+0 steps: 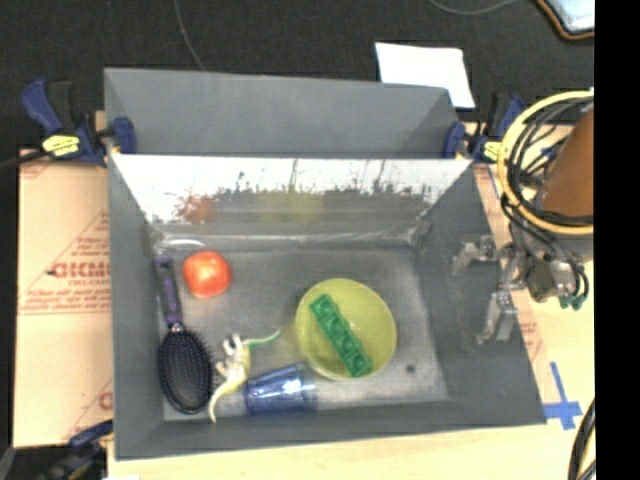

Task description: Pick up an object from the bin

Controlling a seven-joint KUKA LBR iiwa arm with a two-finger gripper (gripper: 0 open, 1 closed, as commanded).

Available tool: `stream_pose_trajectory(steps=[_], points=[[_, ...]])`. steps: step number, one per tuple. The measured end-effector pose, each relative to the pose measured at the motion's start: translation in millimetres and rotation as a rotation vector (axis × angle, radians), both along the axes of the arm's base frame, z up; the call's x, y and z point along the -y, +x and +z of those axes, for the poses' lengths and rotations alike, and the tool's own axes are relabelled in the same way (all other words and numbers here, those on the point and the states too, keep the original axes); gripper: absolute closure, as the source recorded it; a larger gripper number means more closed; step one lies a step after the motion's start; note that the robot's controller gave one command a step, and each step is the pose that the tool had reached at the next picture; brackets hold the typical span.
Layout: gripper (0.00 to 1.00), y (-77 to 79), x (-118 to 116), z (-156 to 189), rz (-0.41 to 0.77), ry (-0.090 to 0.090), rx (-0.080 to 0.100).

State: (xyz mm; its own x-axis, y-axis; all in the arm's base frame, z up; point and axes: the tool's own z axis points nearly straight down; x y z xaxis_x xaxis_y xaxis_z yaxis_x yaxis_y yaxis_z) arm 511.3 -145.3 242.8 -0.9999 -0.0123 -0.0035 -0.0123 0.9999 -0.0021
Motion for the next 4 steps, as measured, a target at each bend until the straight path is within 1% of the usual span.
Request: stream_pose_trajectory(steps=[1,2,3,4], points=[[0.0,0.0,0.0,0.0,0.0,0.0,0.0],[0.0,-10.0,-13.1,-17.9,0.002,-0.003,0.008],[0.0,-27.1,-14.1,-75.7,0.356,-0.008,0.011],[0.0,-24.8,-94.5,-89.0,0.075,0.001,0.005]])
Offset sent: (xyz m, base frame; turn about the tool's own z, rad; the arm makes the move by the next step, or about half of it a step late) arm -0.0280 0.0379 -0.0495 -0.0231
